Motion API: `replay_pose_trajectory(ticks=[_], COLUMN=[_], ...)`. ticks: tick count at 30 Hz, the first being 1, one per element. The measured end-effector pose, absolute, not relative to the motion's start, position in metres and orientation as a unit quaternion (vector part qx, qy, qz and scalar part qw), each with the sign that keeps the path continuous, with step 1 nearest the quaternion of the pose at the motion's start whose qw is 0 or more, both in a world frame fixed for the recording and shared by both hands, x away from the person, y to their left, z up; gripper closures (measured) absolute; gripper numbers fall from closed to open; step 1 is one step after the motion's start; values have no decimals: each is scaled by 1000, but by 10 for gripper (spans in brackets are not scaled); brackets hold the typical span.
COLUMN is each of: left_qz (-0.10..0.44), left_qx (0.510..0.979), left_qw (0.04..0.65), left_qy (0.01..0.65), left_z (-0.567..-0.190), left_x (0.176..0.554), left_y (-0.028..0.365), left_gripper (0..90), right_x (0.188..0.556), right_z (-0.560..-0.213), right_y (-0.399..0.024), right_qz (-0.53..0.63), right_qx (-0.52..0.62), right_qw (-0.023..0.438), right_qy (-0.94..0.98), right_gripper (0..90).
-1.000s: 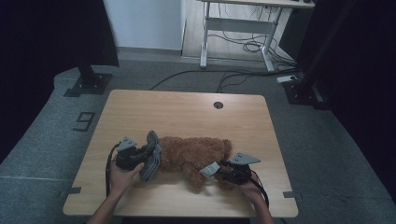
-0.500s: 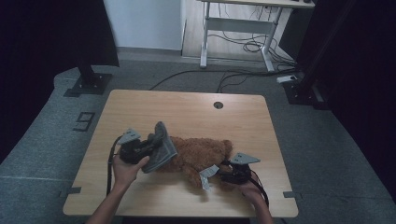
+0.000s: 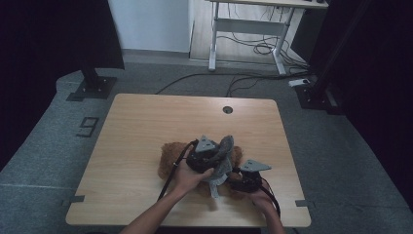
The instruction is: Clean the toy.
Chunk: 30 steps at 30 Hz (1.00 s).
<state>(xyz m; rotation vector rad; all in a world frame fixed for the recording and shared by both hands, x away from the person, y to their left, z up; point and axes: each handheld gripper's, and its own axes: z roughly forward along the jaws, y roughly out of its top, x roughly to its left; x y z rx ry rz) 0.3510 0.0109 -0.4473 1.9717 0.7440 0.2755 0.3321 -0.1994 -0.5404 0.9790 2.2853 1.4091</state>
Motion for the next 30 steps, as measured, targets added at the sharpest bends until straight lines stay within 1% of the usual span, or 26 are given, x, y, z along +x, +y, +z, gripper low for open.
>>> replay_pose_trajectory(ticks=[5,13,18,23,27,30], left_qz=[126,143,157,153,162,170], left_qx=[808,800,791,769,752,744], left_qw=[486,487,487,505,519,518], left_qy=[308,319,336,360,373,386], left_z=[-453,-454,-455,-457,-453,-454], left_x=[353,349,345,339,332,330], left_y=[13,40,72,113,139,160], left_gripper=[750,748,747,745,742,742], right_x=[332,331,331,331,330,330], right_z=[-541,-542,-543,-544,-546,-546], right_y=[-199,-197,-197,-195,-192,-192], right_qz=[487,484,479,478,474,471], right_qx=[340,337,333,329,324,325], right_qw=[141,134,125,119,116,114], right_qy=[792,797,802,806,811,812], right_gripper=[451,454,455,453,453,453])
